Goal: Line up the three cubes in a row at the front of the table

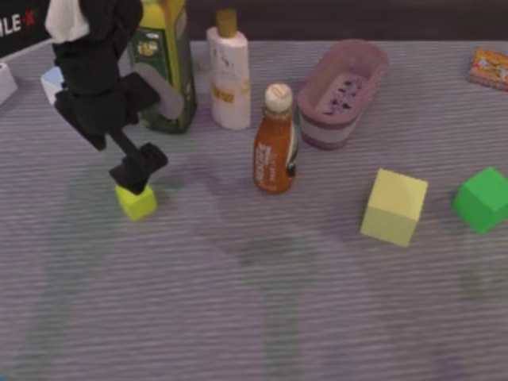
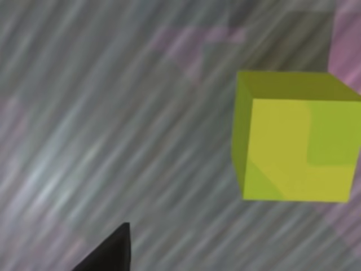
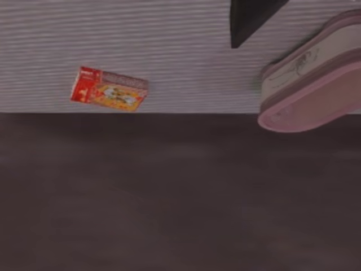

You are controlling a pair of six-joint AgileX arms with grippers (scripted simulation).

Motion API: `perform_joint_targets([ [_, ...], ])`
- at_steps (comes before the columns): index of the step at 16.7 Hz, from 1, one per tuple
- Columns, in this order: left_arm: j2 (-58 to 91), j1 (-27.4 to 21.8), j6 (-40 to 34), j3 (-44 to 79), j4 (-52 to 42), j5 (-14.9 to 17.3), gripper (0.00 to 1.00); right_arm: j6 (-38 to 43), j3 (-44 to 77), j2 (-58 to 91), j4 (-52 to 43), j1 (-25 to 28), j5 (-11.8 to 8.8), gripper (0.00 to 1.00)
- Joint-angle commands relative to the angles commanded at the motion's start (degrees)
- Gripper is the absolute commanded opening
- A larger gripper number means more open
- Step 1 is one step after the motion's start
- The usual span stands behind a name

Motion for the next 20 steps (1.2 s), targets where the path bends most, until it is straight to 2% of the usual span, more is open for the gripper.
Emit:
perform_joint_targets([
  [7,0.4,0.2,0.1,-0.8,1.0,0.0,1.00,0.0,0.0,0.0,0.0,0.0,0.0,1.00],
  [14,6.5,0.1,0.2,-8.8,15.6,0.1,1.00,0.0,0.0,0.0,0.0,0.0,0.0,1.00],
  [19,7.1,0.1,0.2,-9.5,16.6,0.1,1.00,0.0,0.0,0.0,0.0,0.0,0.0,1.00],
  [20,7.1,0.1,0.2,-9.5,16.6,0.1,0.92,0.0,0.0,0.0,0.0,0.0,0.0,1.00],
])
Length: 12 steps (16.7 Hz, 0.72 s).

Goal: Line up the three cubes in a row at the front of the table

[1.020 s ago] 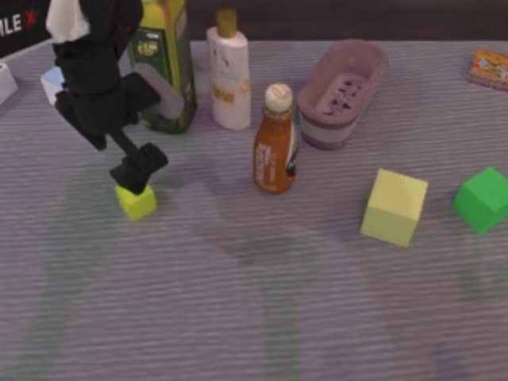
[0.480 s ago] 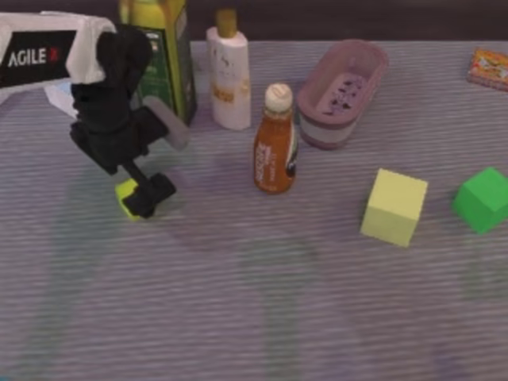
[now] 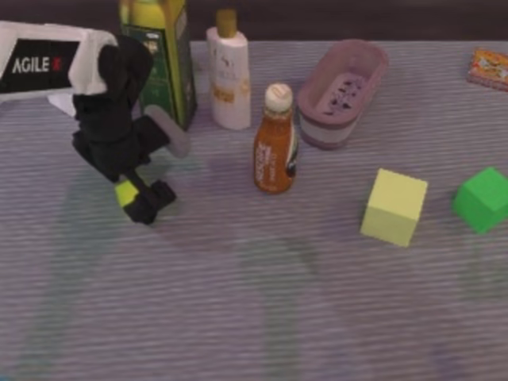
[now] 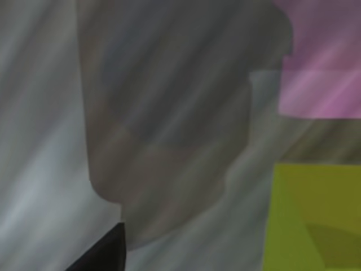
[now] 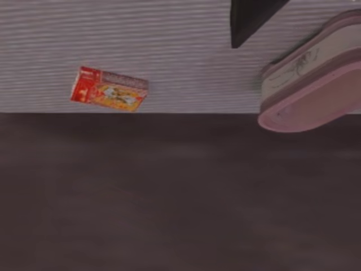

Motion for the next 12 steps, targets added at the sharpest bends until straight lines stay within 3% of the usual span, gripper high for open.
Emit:
perform_joint_targets([
  [12,0.0,0.0,0.0,0.0,0.0,0.0,0.02,0.0,0.0,0.0,0.0,0.0,0.0,1.00],
])
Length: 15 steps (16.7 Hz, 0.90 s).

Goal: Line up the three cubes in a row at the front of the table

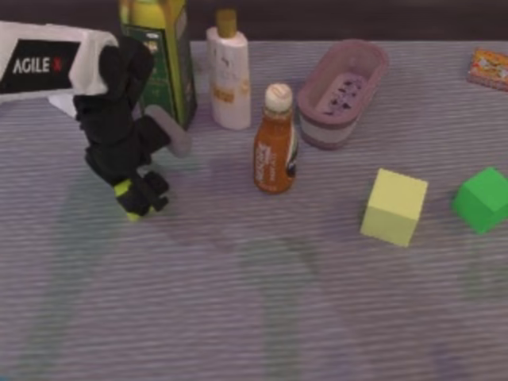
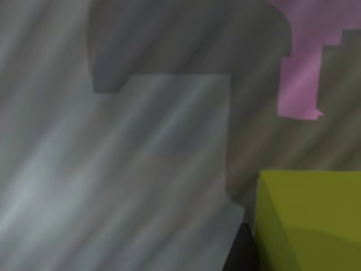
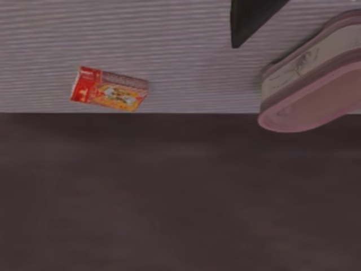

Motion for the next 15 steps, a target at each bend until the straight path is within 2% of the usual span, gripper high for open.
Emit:
perform_joint_targets([
  [8,0.0,0.0,0.0,0.0,0.0,0.0,0.00,0.0,0.0,0.0,0.0,0.0,0.0,1.00],
  [9,-2.2,0.0,-0.6,0.3,-1.3,1.0,0.00,0.0,0.0,0.0,0.0,0.0,0.0,1.00],
  [12,-3.1,0.3,-0.7,2.1,-3.7,1.0,0.00,0.0,0.0,0.0,0.0,0.0,0.0,1.00],
  [15,-5.4,0.8,-0.8,5.7,-10.7,0.9,0.00,0.0,0.0,0.0,0.0,0.0,0.0,1.00],
])
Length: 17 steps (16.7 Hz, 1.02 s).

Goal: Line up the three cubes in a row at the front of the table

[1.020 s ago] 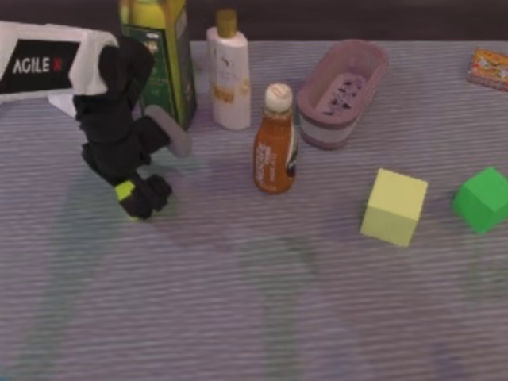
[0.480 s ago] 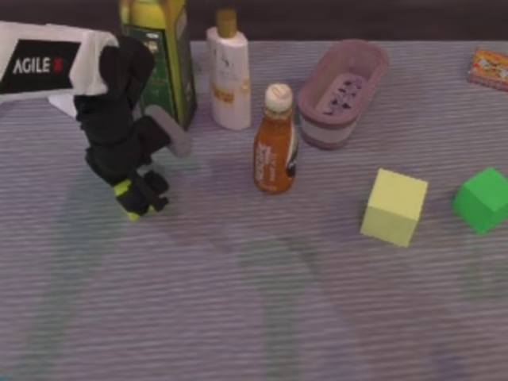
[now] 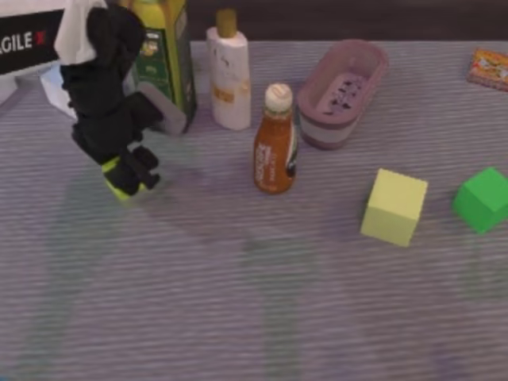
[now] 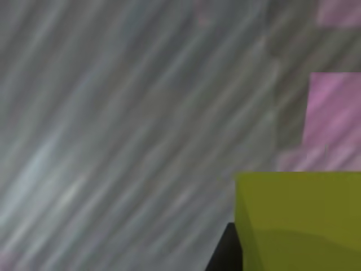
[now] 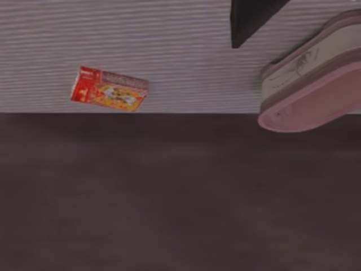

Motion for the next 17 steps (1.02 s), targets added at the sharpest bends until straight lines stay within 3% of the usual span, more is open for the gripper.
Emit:
perform_joint_targets([
  [7,-1.8,-0.2,0.1,2.5,-3.6,0.0,0.00,0.0,0.0,0.0,0.0,0.0,0.0,1.00],
  [9,-1.4,-2.2,0.1,3.4,-4.1,0.0,0.00,0.0,0.0,0.0,0.0,0.0,0.0,1.00],
  [12,-0.1,-9.2,-0.1,6.2,-5.7,0.0,0.00,0.0,0.0,0.0,0.0,0.0,0.0,1.00],
  [17,2.4,-27.0,-0.6,11.4,-9.4,0.2,0.00,0.0,0.0,0.0,0.0,0.0,0.0,1.00],
])
